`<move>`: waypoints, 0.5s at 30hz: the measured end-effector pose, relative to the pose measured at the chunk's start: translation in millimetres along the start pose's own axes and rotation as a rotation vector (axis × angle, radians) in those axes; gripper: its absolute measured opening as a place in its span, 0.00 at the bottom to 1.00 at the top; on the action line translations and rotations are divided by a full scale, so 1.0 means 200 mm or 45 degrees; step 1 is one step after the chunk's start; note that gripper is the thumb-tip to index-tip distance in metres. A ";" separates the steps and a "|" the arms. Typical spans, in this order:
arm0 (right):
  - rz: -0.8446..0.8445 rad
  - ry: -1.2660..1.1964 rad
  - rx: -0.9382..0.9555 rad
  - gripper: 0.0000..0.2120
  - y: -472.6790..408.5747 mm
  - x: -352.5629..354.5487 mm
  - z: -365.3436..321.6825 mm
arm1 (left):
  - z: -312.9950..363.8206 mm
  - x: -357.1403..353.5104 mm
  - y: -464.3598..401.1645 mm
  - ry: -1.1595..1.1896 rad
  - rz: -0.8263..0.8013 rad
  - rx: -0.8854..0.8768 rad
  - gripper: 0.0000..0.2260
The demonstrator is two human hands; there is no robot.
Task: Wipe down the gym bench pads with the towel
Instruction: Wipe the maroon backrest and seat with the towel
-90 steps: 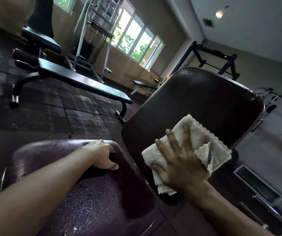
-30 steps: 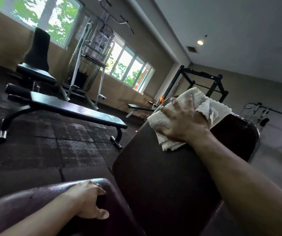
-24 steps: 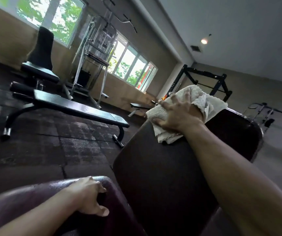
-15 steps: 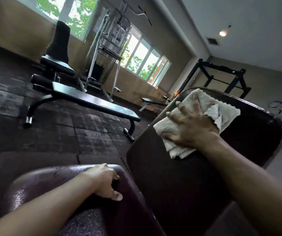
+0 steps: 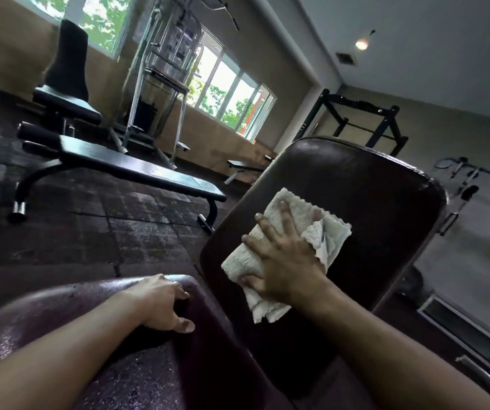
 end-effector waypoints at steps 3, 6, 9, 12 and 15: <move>0.011 -0.229 -0.033 0.39 0.09 -0.08 -0.04 | 0.00 0.01 0.00 -0.029 0.020 -0.016 0.43; 0.101 -0.121 0.011 0.38 0.15 -0.12 -0.04 | 0.01 0.01 0.00 -0.025 0.041 -0.031 0.44; 0.274 0.021 -0.049 0.38 0.13 -0.01 0.06 | 0.00 0.01 -0.01 -0.030 0.030 -0.028 0.49; 0.304 0.004 -0.133 0.38 0.16 0.00 0.09 | 0.00 0.01 0.00 -0.028 0.042 -0.012 0.44; 0.282 -0.114 -0.044 0.39 0.26 -0.07 0.03 | 0.01 0.01 0.00 -0.053 0.051 -0.012 0.42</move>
Point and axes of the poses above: each hand's wrist, its own y-axis away from the middle knuckle, its own x-axis out of the back of the hand, z = x × y, the point moved 9 cm from there along -y, towards the middle knuckle, and after that the axes turned 9 degrees about -y, right-handed, at the moved point
